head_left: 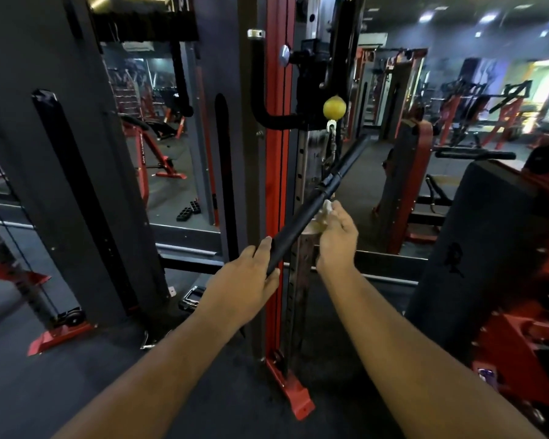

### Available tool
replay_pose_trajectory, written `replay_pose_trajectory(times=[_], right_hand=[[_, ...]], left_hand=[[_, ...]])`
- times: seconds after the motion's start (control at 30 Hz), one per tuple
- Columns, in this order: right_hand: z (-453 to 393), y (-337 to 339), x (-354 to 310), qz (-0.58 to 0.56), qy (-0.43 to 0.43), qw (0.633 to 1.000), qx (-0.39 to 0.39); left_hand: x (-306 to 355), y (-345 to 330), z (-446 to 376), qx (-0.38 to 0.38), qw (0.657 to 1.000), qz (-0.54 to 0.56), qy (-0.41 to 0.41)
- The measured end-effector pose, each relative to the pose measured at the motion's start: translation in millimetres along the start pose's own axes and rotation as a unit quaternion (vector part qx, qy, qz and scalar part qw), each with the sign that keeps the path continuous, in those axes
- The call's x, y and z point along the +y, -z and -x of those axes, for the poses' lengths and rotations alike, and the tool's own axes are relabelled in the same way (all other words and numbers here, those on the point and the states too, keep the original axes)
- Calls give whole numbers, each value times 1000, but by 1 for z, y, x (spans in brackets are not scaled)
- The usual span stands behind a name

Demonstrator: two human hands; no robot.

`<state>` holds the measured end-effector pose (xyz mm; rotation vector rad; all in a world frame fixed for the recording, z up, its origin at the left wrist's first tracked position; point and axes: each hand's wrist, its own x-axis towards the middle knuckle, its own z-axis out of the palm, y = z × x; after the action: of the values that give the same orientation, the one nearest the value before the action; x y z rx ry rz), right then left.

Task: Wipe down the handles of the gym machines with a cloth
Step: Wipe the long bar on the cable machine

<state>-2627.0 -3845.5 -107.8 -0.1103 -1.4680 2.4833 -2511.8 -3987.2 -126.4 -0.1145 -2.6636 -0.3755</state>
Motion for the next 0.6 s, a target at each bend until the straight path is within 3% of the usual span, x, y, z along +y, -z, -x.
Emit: replay_pose_trajectory(times=[0.17, 0.37, 0.43, 0.5, 0.57, 0.6], right_hand=[[35, -14, 9, -112, -99, 989, -19], [85, 27, 21, -83, -199, 965, -149], [68, 34, 19, -13, -132, 983, -129], [36, 35, 10, 70, 8, 995, -72], [5, 30, -9, 227, 187, 952, -86], [-10, 25, -16, 348, 265, 892, -116]], left_hand=[[4, -4, -1, 7, 999, -38, -6], [-6, -1, -3, 11, 997, -70, -7], [-8, -1, -1, 8, 998, -56, -2], [-8, -2, 1, -1, 999, -37, 5], [-7, -3, 2, -4, 1000, -28, 6], [-6, -3, 2, -2, 1000, -23, 4]])
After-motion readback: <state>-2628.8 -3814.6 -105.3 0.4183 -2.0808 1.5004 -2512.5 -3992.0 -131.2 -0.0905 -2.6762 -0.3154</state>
